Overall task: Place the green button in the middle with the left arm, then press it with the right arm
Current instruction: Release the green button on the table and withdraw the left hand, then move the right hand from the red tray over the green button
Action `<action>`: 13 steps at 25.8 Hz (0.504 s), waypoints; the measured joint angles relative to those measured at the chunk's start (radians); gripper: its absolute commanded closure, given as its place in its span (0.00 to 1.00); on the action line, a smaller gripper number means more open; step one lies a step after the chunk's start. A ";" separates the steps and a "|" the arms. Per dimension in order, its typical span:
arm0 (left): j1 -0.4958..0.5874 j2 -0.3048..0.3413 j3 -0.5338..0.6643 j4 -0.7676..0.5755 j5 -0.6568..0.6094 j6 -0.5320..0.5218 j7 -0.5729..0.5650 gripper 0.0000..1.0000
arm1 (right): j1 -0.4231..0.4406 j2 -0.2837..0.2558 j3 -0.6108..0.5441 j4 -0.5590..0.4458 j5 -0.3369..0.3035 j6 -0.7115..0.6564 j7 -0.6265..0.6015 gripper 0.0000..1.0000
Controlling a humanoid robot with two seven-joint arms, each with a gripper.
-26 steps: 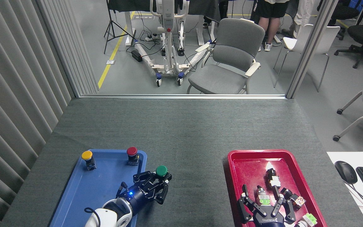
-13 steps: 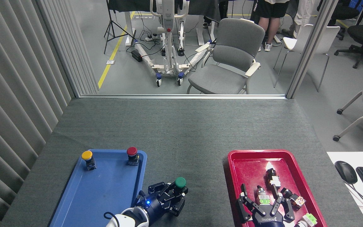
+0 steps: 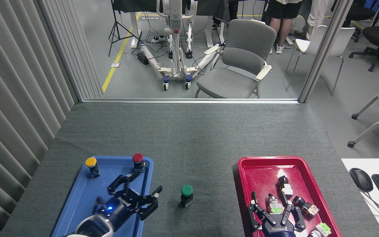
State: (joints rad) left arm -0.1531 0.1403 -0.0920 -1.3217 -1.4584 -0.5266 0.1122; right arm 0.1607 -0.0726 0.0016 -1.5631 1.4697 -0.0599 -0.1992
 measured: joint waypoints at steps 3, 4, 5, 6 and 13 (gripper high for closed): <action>0.062 0.020 0.132 -0.053 0.056 0.015 -0.012 0.01 | -0.001 0.007 0.003 0.000 -0.001 -0.001 0.000 0.58; 0.080 0.019 0.169 -0.048 0.066 0.031 -0.006 0.01 | -0.002 0.010 0.005 0.000 -0.001 -0.001 0.000 0.63; 0.094 0.014 0.202 -0.037 0.072 0.053 0.012 0.01 | -0.002 0.013 0.006 0.000 -0.001 -0.001 0.001 0.70; 0.105 0.009 0.224 -0.027 0.076 0.075 0.038 0.01 | -0.004 0.017 0.008 0.000 -0.001 -0.001 0.001 0.78; 0.120 0.006 0.274 0.022 0.089 0.167 0.119 0.01 | -0.035 0.032 0.049 0.003 0.005 -0.003 0.002 1.00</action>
State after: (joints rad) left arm -0.0330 0.1466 0.1815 -1.2999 -1.3695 -0.3597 0.2313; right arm 0.1254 -0.0407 0.0508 -1.5604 1.4744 -0.0630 -0.1974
